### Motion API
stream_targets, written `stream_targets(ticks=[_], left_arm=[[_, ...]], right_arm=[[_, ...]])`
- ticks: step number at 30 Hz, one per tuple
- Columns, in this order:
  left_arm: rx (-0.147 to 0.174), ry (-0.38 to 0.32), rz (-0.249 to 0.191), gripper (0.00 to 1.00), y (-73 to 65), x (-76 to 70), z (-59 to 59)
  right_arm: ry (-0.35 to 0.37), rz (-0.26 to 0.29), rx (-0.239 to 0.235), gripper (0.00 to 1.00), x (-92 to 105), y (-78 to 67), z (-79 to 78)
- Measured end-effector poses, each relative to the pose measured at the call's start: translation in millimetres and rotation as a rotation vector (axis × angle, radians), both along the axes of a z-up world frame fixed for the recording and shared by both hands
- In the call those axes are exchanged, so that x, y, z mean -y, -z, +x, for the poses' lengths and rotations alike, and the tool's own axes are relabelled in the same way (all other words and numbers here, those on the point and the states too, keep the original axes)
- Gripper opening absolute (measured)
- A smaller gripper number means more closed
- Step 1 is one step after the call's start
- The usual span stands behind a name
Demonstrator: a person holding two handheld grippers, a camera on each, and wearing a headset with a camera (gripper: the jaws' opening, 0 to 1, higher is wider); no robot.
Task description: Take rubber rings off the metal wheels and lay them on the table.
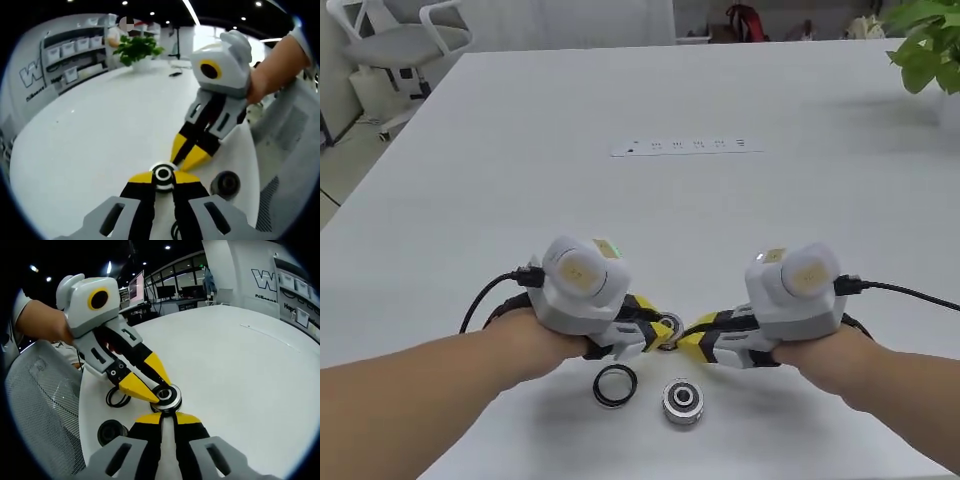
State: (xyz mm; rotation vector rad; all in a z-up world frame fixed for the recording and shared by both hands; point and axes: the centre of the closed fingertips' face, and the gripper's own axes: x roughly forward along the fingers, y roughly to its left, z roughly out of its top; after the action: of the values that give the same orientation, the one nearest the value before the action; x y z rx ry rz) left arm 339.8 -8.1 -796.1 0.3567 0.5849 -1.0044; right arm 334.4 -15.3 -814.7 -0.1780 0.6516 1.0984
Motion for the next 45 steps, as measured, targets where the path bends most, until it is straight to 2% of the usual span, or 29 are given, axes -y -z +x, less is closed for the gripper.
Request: stream_targets(ticks=[10, 12, 13, 15, 19, 23, 32, 40, 45], left_arm=[[0.007, -0.004, 0.016, 0.13, 0.6, -0.8, 0.9], [0.001, -0.013, 0.012, 0.13, 0.7, -1.3, 1.0], [0.001, -0.014, 0.012, 0.13, 0.8, -1.6, 1.4], [0.005, -0.013, 0.014, 0.13, 0.8, -1.5, 1.2], [0.006, -0.016, 0.014, 0.12, 0.8, -1.3, 0.9], [0.008, -0.018, 0.016, 0.12, 1.0, -1.1, 1.5], [0.008, -0.026, 0.021, 0.12, 1.0, -1.2, 1.7], [0.010, -0.026, 0.026, 0.12, 1.1, -1.2, 2.0], [0.008, -0.024, 0.026, 0.12, 1.1, -1.1, 1.9]], right_arm=[[0.038, 0.002, -0.022, 0.00, 1.4, -0.1, 1.8], [0.065, 0.026, -0.051, 0.00, 1.9, -0.3, 3.0], [0.092, 0.060, -0.085, 0.00, 0.6, -2.4, 3.2], [0.094, 0.055, -0.084, 0.00, 3.7, -2.2, 5.0], [0.138, 0.087, -0.111, 0.00, 7.4, -5.2, 8.0], [0.211, 0.183, -0.156, 0.00, 7.7, -16.1, 14.6], [0.204, 0.173, -0.128, 0.00, 4.7, -17.0, 12.8], [0.198, 0.181, -0.138, 0.00, 2.2, -19.9, 10.7], [0.161, 0.161, -0.115, 0.00, -1.9, -20.8, 8.2]])
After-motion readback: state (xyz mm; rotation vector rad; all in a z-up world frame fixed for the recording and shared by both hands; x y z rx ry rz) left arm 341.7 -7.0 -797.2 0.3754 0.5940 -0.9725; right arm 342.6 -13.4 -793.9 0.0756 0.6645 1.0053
